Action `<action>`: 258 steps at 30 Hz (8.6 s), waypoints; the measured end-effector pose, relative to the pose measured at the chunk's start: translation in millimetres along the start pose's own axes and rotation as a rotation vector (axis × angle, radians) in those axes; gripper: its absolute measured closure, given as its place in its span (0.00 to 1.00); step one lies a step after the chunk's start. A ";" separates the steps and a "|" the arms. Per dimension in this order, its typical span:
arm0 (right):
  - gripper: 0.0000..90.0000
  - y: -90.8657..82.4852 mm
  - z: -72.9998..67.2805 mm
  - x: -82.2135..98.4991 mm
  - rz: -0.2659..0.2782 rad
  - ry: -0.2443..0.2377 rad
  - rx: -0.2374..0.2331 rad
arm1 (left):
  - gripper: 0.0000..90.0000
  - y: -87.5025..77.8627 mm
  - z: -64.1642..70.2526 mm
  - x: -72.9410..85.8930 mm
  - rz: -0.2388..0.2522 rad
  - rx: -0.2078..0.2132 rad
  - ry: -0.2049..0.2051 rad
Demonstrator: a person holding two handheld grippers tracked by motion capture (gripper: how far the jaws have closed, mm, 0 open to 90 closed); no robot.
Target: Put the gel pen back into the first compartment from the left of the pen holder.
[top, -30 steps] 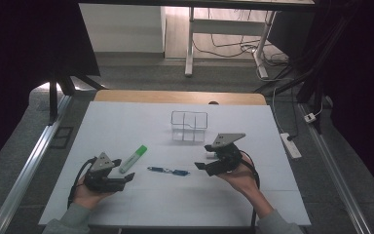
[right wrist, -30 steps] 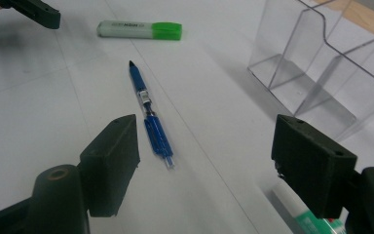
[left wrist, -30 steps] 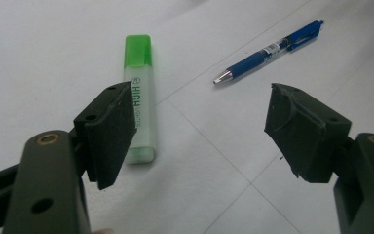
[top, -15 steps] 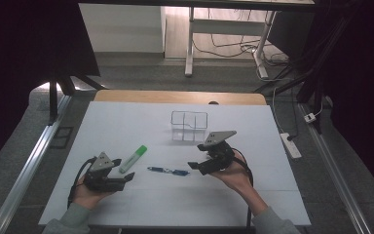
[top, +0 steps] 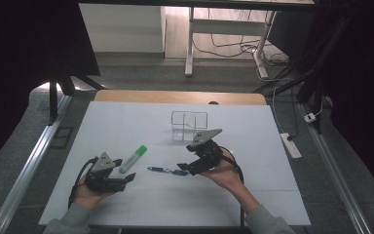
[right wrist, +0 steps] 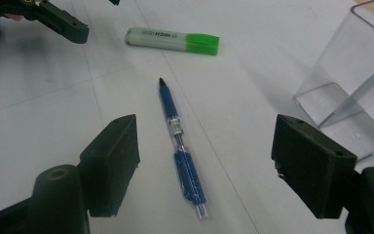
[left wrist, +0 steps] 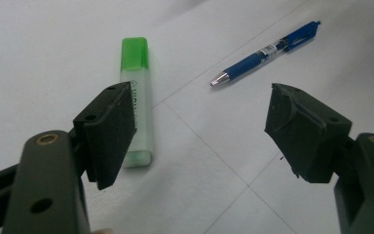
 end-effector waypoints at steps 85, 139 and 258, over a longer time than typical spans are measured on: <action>0.87 125.2 -26.6 -36.2 -0.339 -0.229 -0.080 | 0.28 5.2 0.0 2.6 -0.032 -0.022 0.031; 0.89 -0.9 11.0 -67.6 0.173 -0.042 -0.002 | 0.28 8.1 -1.6 2.6 -0.035 -0.026 0.029; 0.78 -5.0 130.5 -124.1 0.442 0.234 0.195 | 0.28 13.7 -3.1 3.4 -0.051 -0.004 0.023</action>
Point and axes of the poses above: each handheld gripper's, and its own axes: y roughly forward along the jaws, x roughly out of its underside, z roughly to its right, the point moved 6 cm from there along y, roughly forward along the jaws, and after that the axes turned 9 degrees about -z, right-handed, at the moved point
